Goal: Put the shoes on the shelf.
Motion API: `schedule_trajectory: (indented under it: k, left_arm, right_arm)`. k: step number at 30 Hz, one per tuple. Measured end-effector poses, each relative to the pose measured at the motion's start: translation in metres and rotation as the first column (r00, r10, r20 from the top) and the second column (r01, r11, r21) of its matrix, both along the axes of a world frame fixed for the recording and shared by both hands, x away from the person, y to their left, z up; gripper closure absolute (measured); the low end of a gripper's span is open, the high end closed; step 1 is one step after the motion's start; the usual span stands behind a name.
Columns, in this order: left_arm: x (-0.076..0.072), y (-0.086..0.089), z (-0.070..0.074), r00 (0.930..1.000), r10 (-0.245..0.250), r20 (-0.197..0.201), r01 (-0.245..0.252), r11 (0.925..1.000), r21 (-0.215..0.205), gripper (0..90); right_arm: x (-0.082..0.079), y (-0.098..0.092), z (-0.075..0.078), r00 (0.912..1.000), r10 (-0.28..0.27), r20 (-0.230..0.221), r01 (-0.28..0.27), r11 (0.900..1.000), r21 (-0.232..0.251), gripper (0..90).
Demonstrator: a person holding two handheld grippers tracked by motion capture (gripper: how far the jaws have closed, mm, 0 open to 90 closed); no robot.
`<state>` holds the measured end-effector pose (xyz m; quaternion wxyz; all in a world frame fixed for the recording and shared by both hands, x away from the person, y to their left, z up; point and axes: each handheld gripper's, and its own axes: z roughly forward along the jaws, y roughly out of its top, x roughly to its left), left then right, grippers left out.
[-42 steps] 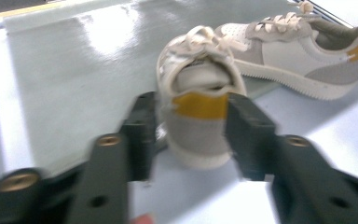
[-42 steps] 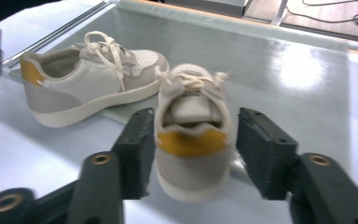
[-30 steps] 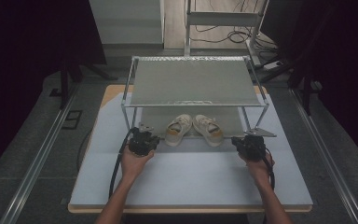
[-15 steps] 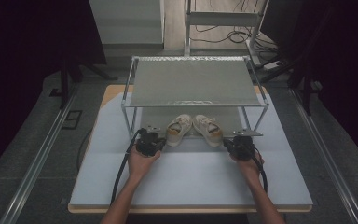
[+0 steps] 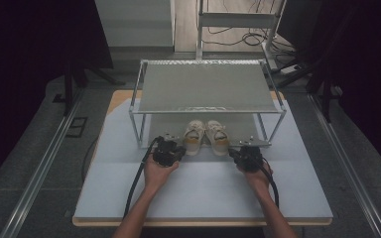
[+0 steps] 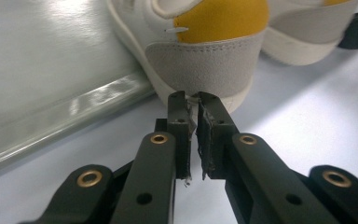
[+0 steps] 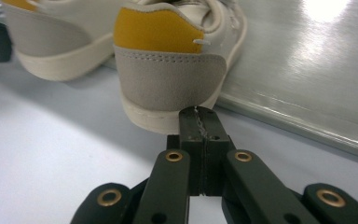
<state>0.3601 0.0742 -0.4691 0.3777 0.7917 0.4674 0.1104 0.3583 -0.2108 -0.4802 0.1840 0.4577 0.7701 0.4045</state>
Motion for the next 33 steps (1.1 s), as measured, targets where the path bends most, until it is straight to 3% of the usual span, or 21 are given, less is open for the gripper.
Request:
schedule_trajectory:
  k: [11,24,33]
  left_arm:
    - [0.001,-0.022,0.000,0.9998,-0.018,0.012,0.018,0.9998,0.006,83.2]
    - [0.002,-0.022,0.000,0.9998,-0.017,0.013,0.017,0.9998,0.015,81.8]
    - [0.016,-0.023,0.001,1.0000,-0.007,0.002,0.007,0.9994,0.033,81.2]
  right_arm:
    - [-0.002,0.019,-0.003,0.9995,0.032,0.009,-0.032,0.999,0.033,89.2]
    - [-0.002,0.019,-0.003,0.9994,0.034,0.010,-0.034,0.999,0.033,89.1]
    - [-0.001,0.020,-0.002,0.9991,0.042,0.003,-0.042,0.999,0.034,89.1]
